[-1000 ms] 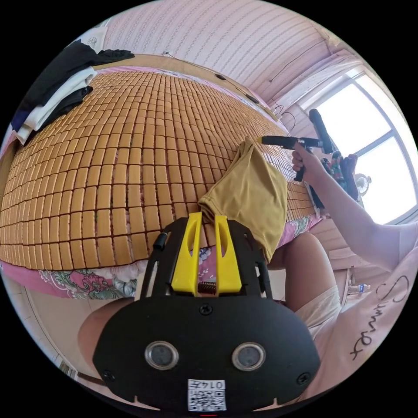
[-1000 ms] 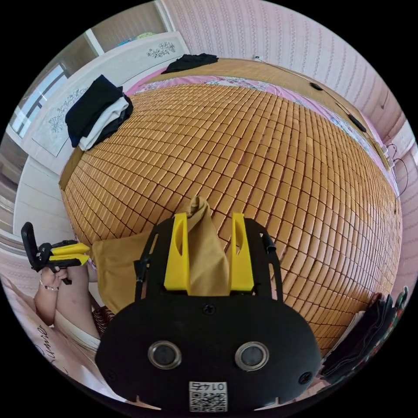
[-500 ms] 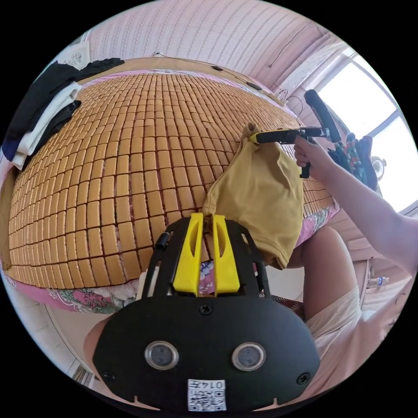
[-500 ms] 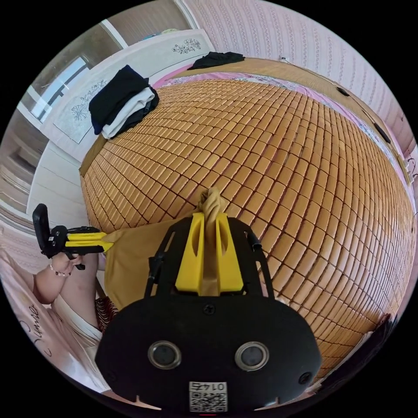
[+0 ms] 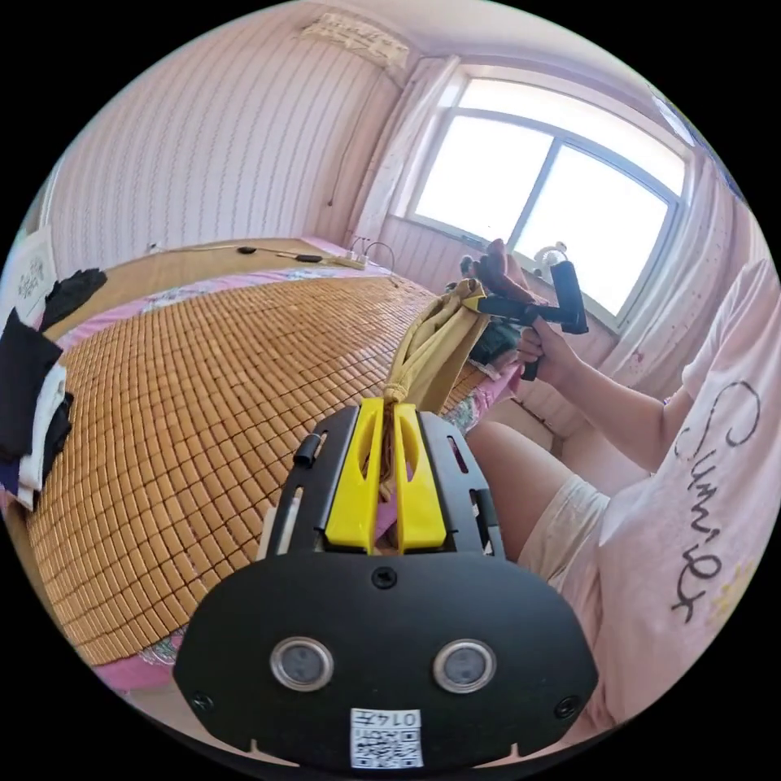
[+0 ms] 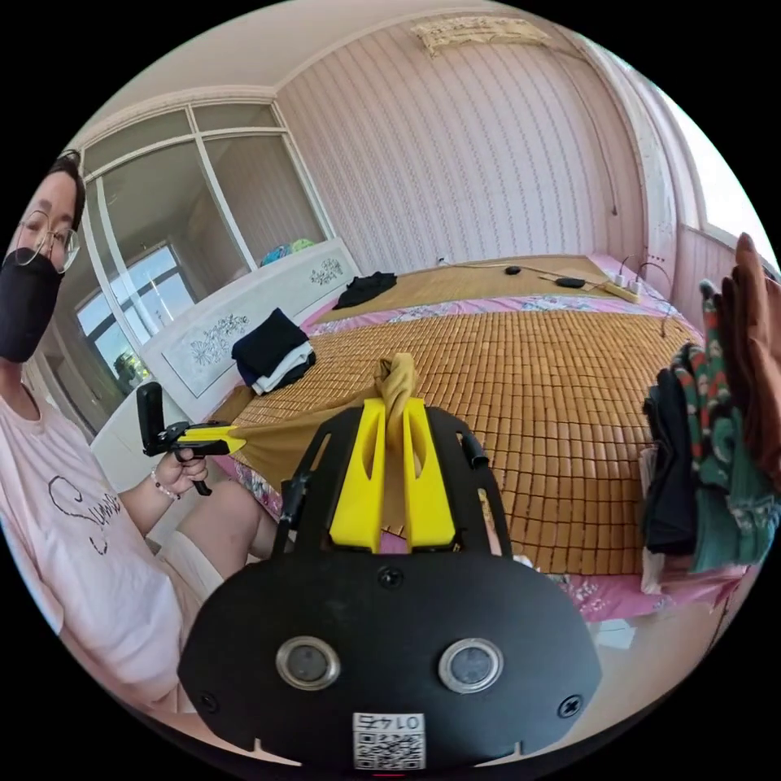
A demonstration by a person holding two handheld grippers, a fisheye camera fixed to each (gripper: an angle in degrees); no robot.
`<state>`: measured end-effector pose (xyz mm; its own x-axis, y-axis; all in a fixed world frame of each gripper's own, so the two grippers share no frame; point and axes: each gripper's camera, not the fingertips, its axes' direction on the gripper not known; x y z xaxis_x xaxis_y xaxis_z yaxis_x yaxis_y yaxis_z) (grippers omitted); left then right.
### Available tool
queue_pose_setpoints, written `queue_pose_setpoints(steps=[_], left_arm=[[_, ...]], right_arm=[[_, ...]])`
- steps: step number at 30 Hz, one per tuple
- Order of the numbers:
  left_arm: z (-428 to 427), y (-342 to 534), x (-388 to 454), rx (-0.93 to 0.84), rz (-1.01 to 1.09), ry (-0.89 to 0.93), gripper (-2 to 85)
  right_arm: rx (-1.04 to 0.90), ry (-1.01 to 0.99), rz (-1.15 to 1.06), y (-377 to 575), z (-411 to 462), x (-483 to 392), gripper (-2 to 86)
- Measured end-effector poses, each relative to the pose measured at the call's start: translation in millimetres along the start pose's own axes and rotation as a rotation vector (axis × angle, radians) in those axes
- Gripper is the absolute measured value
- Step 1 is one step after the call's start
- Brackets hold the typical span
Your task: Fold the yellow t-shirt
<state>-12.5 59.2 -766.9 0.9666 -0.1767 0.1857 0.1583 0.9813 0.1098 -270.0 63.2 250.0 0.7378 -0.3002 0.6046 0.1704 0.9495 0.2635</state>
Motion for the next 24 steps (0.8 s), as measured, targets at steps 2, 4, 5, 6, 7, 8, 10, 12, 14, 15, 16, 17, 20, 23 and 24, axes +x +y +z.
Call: queue_pose_setpoints(steps=[2,4,5,6,7,8,10,12,14,15,16,17,20,23,24], left_arm=[[-2.2,-27.7,36.4,0.014,0.093,0.037,-0.7],[0.9,-58.9,68.7,0.034,0.174,0.071,-0.8],[6.0,-82.4,86.4,0.052,0.212,0.110,-0.8],[13.0,-108.9,101.5,0.076,0.235,0.163,-0.8],[17.3,-123.3,108.7,0.089,0.246,0.193,-0.8],[27.1,-154.5,122.9,0.120,0.267,0.250,-0.8],[46.8,-207.0,146.1,0.151,0.311,0.318,-0.7],[84.2,-287.5,179.2,0.179,0.368,0.375,-0.2],[124.6,-351.1,199.8,0.179,0.343,0.399,0.6],[159.0,-391.1,211.2,0.152,0.308,0.408,1.9],[177.2,-408.4,215.8,0.126,0.293,0.404,2.8],[217.1,-438.7,221.2,0.058,0.245,0.379,4.5],[284.6,-466.2,207.2,-0.058,0.135,0.290,6.3],[278.2,-442.3,174.6,-0.051,0.109,0.275,6.1],[263.2,-423.8,161.7,-0.055,0.134,0.248,6.1]], right_arm=[[0.067,0.064,-0.004,2.6,-35.7,1.8,2.8],[0.110,0.151,-0.012,0.4,-68.1,4.5,2.8],[0.133,0.214,-0.029,-3.9,-88.3,6.6,2.9],[0.152,0.282,-0.045,-10.6,-108.4,10.7,2.9],[0.159,0.316,-0.053,-15.1,-118.0,13.7,2.9],[0.163,0.377,-0.065,-26.5,-135.9,22.6,3.0],[0.150,0.473,-0.057,-49.8,-158.0,42.8,3.3],[0.053,0.589,0.023,-91.2,-171.0,88.7,4.0],[-0.029,0.700,0.115,-119.4,-165.6,135.9,5.8],[-0.063,0.774,0.185,-130.9,-156.1,170.8,8.0],[-0.081,0.806,0.225,-133.6,-149.7,188.8,9.6],[-0.136,0.842,0.322,-132.2,-134.7,224.2,12.8],[-0.205,0.758,0.487,-99.2,-100.0,270.8,13.8],[-0.159,0.678,0.398,-51.7,-77.5,248.7,14.1],[-0.145,0.671,0.362,-29.9,-70.6,231.5,14.2]])
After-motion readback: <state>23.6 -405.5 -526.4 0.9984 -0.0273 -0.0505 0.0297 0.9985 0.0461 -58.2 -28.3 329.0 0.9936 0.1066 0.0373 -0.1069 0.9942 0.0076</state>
